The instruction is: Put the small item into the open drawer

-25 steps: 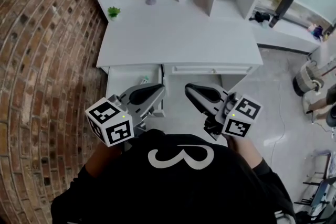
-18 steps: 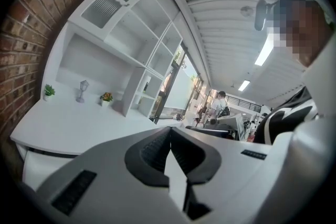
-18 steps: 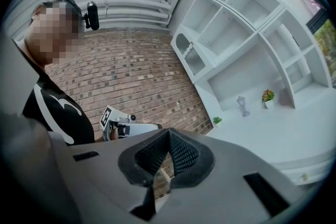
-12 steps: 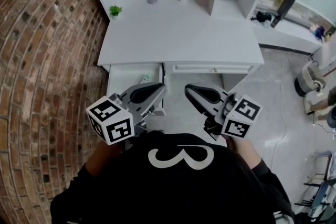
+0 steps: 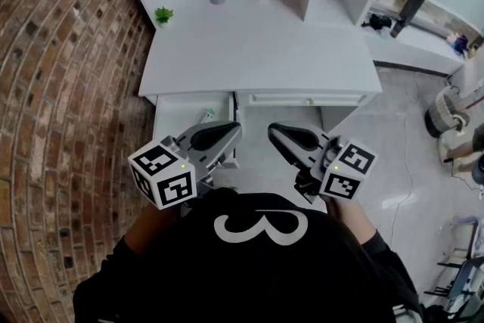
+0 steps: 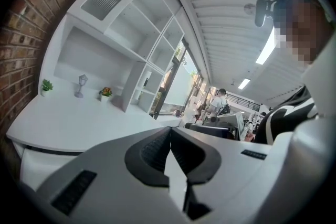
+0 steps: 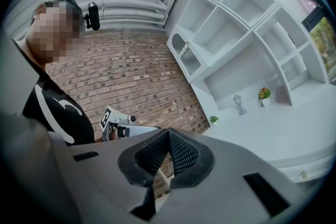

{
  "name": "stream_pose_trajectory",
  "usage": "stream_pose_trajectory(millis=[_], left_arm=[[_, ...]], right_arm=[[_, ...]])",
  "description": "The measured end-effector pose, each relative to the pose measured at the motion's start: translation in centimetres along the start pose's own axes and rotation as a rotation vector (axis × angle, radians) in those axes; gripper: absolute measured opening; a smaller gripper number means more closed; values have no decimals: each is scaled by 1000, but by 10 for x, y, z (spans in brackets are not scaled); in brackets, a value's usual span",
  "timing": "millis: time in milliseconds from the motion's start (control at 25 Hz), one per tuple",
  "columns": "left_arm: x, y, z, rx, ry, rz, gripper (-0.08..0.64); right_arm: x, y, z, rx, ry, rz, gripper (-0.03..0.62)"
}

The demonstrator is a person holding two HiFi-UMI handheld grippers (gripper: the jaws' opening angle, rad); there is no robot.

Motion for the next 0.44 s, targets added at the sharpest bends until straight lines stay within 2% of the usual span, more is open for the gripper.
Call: stream_pose_trajectory(millis=[440], left_arm=[[-2,-6,33,11,18,23,5]], right_arm=[[-21,-6,-21,-4,-3,19,8]])
Point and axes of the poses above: the fingertips, and each gripper's own axes: x backward along the fingers, z to its left, y out of its top, the point moved 3 cm from there along x, backward along the fingers, and after that the axes turned 13 degrees about -z, right-handed, at the moved point
